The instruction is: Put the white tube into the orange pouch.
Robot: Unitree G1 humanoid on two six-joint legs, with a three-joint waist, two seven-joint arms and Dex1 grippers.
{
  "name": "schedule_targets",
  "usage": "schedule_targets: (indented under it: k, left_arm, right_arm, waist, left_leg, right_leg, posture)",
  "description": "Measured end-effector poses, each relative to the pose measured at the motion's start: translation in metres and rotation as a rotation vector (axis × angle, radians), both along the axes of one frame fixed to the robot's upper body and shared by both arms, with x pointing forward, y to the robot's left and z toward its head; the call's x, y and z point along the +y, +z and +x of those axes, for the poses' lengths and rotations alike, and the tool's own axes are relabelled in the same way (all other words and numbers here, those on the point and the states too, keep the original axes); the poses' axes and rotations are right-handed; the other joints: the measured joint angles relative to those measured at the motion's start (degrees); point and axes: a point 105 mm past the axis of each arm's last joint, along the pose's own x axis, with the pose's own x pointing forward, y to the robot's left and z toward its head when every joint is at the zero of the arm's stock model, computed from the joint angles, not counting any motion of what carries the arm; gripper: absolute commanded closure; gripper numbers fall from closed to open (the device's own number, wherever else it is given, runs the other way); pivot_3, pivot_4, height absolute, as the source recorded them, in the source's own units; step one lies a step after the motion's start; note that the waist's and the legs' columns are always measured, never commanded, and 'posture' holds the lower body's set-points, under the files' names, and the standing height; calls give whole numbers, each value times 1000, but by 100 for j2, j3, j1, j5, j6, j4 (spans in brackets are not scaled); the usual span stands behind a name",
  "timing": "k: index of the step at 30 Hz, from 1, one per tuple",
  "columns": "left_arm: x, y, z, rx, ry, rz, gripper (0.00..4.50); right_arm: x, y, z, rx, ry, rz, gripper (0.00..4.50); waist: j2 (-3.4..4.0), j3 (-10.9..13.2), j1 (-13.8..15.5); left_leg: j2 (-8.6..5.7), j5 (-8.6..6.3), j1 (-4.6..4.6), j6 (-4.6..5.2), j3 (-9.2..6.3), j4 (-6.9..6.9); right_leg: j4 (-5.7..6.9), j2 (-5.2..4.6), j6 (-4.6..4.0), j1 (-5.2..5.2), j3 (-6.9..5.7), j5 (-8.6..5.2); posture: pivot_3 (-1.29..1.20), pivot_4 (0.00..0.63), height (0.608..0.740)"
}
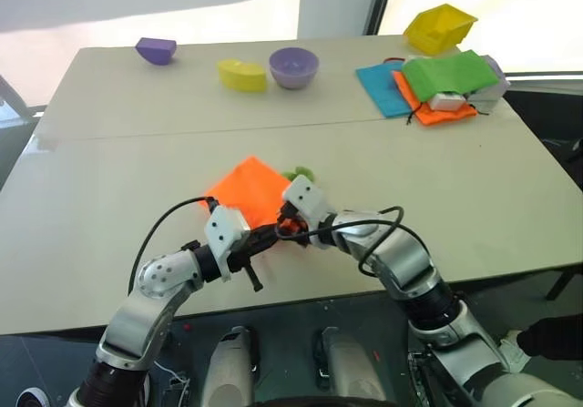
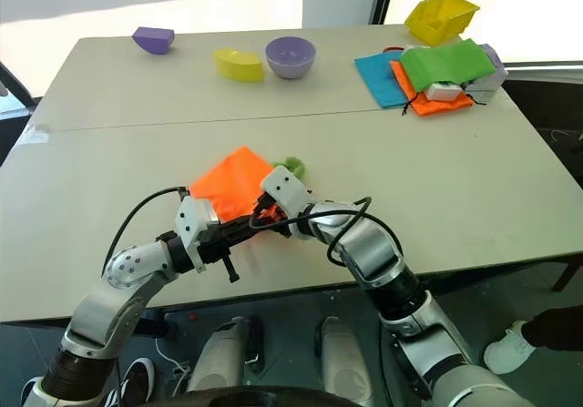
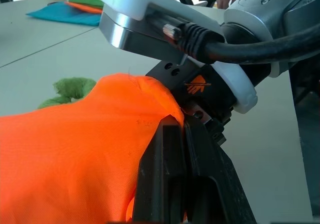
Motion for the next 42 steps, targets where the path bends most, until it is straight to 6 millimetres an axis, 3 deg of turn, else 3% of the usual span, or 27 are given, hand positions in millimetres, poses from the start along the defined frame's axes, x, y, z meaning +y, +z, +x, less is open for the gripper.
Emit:
schedule_targets:
  k: [3,4,7,8,15,23,26,29,31,35,42]
  left_arm:
    - [1,0,1,-1,4,1,4500]
    - [1,0,1,-1,5,1,4500]
    - [1,-2,0,7,6,2,4500]
    - [1,-3,-1,11,5,2,4500]
    - [7,-6,-3,20,2,22,4500]
    - [22,-10,-11,60,-20,56,4500]
    - [25,-11,-13,72,-33,60,4500]
    - [30,-12,-15,83,-27,69,4500]
    - [29,-15,-16,98,-35,71,4500]
    - [29,-14,-16,97,-39,70,4500]
    - [26,-12,-13,84,-23,54,4500]
  right_arm:
    - [0,0,2,-4,-5,-5,2694]
    - [-1,0,2,-3,-2,-6,1640]
    - [-3,-1,1,-2,9,-12,282]
    - [-4,0,-1,1,24,-12,69]
    - [-25,16,-18,-43,130,-39,69]
    - [-82,40,-24,-83,185,-106,69]
    - [-98,58,-11,-85,114,8,69]
    - [-109,73,24,-138,-78,99,69]
    - [-109,73,43,-153,-181,124,69]
    - [-93,51,61,-83,-268,163,69]
    - [-67,35,76,-39,-279,187,69]
  waist:
    - [0,-1,0]
    - [0,-1,1]
    - [1,-1,0]
    - [1,-1,1]
    - [1,0,8]
    - [2,1,16]
    - [2,0,0]
    - [4,-1,-38]
    - [4,-1,-69]
    - [5,-1,-109]
    - [6,-1,-127]
  left_leg:
    - [0,0,0,0,3,0]
    - [-1,0,0,-1,3,0]
    - [0,-1,0,-1,4,-1]
    - [0,-1,-1,-1,4,-3]
    - [-1,-1,-6,-2,4,-11]
    - [-2,-2,-8,-2,4,-25]
    - [-2,-1,-4,-2,5,-37]
    - [-1,-1,0,-2,6,-47]
    - [-1,0,-4,-2,6,-55]
    - [-4,11,-7,12,8,-75]
    - [-6,14,-6,15,12,-75]
  right_leg:
    - [-1,-3,0,0,0,0]
    - [-2,-3,0,1,0,0]
    - [-2,-5,0,0,0,0]
    - [-2,-5,0,-2,0,0]
    - [-12,-11,-1,-7,0,-1]
    - [-45,-13,-2,-2,0,-1]
    - [-58,-13,-3,1,-1,0]
    - [-59,-11,-4,-3,0,2]
    - [-60,-11,-4,-8,-1,2]
    - [-69,-13,-2,-9,-7,3]
    - [-67,3,15,-7,-17,12]
  posture:
    - [0,150,740]
    - [0,150,740]
    - [0,150,740]
    - [0,150,740]
    - [0,150,740]
    - [0,150,740]
    - [0,150,740]
    - [0,150,740]
    - [0,150,740]
    - [0,150,740]
    - [0,150,740]
